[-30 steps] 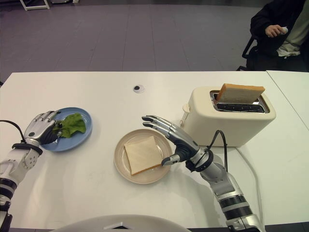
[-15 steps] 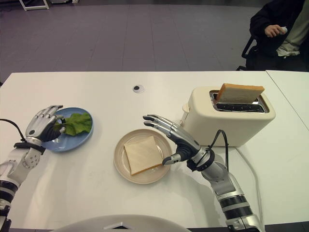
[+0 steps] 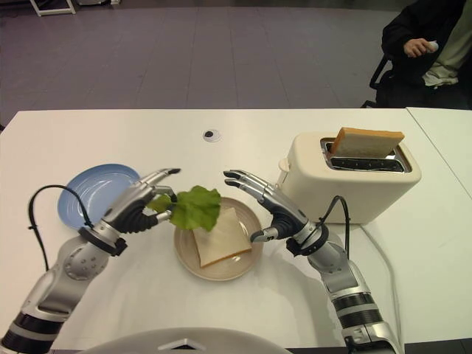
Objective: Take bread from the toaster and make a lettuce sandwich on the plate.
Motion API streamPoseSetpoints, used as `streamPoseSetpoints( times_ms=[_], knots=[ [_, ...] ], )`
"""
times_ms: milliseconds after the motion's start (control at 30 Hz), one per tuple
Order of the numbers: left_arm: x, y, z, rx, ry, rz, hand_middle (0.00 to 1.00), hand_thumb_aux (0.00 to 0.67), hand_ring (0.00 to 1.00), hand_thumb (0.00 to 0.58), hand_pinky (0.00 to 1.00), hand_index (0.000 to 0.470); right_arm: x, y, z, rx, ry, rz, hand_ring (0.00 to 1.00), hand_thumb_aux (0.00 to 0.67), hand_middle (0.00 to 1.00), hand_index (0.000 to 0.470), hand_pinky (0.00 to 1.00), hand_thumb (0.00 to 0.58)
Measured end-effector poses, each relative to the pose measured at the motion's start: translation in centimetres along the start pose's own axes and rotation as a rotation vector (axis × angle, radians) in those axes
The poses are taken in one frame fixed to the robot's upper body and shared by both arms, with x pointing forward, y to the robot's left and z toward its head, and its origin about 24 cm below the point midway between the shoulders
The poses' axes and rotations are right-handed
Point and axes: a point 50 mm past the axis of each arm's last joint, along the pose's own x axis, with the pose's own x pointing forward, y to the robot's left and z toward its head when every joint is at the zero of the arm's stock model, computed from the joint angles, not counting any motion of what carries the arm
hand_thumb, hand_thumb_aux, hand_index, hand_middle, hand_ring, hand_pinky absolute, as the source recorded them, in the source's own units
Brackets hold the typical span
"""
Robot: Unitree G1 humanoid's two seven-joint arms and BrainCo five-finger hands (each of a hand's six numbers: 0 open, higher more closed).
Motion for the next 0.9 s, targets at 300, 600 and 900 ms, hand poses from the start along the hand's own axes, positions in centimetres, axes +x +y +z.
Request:
streamPoseSetpoints(
  times_ms=[300, 600, 900],
  knots=[
    [2.0, -6.4, 0.9, 0.030, -0.016, -0.179, 0.00, 0.670, 0.00, 0.580, 0.00, 0.470, 0.6, 0.2, 0.1, 0.009, -0.022, -0.008, 0.00, 0.000, 0.00, 0.000, 0.00, 0.000],
    [2.8, -7.7, 1.1, 0.068, -0.023, -0.186, 0.00, 0.000, 0.00, 0.000, 0.00, 0.000, 0.6, 0.3, 0.2, 0.011, -0.030, 0.002, 0.00, 0.000, 0.00, 0.000, 0.00, 0.000],
    [2.7, -6.8, 1.2, 0.098, -0.030, -0.153, 0.00, 0.000, 0.00, 0.000, 0.00, 0.000, 0.6, 0.4, 0.2, 0.010, -0.032, 0.010, 0.00, 0.000, 0.00, 0.000, 0.00, 0.000]
  ],
)
